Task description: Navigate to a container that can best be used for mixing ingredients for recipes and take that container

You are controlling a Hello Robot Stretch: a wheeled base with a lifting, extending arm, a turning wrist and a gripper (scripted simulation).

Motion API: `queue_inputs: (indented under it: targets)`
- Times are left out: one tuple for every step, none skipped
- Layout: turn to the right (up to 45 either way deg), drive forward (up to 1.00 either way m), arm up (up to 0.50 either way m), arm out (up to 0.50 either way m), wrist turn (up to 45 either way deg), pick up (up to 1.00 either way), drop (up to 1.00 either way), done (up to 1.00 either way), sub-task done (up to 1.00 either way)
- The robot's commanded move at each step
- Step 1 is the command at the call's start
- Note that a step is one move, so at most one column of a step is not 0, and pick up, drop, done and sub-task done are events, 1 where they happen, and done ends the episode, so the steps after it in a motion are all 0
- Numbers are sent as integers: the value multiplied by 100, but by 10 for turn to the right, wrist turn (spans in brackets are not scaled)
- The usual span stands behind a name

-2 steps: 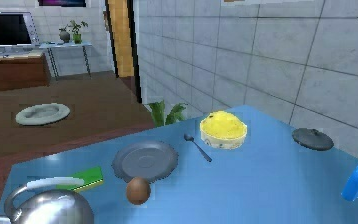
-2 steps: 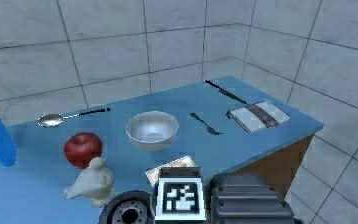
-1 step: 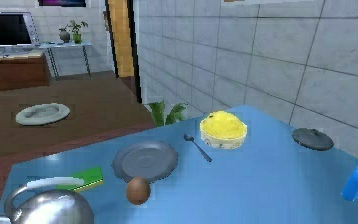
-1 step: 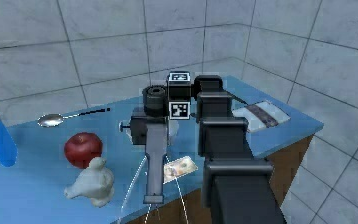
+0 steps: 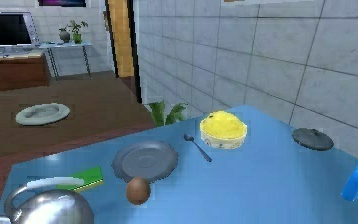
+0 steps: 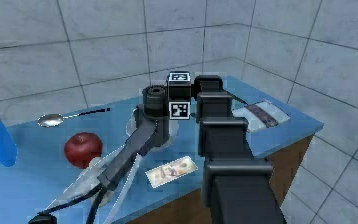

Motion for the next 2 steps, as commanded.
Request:
queue_inputs:
  targets:
    - [0,0,0,0,450,0,0,0,0]
    - [0,0,0,0,450,0,0,0,0]
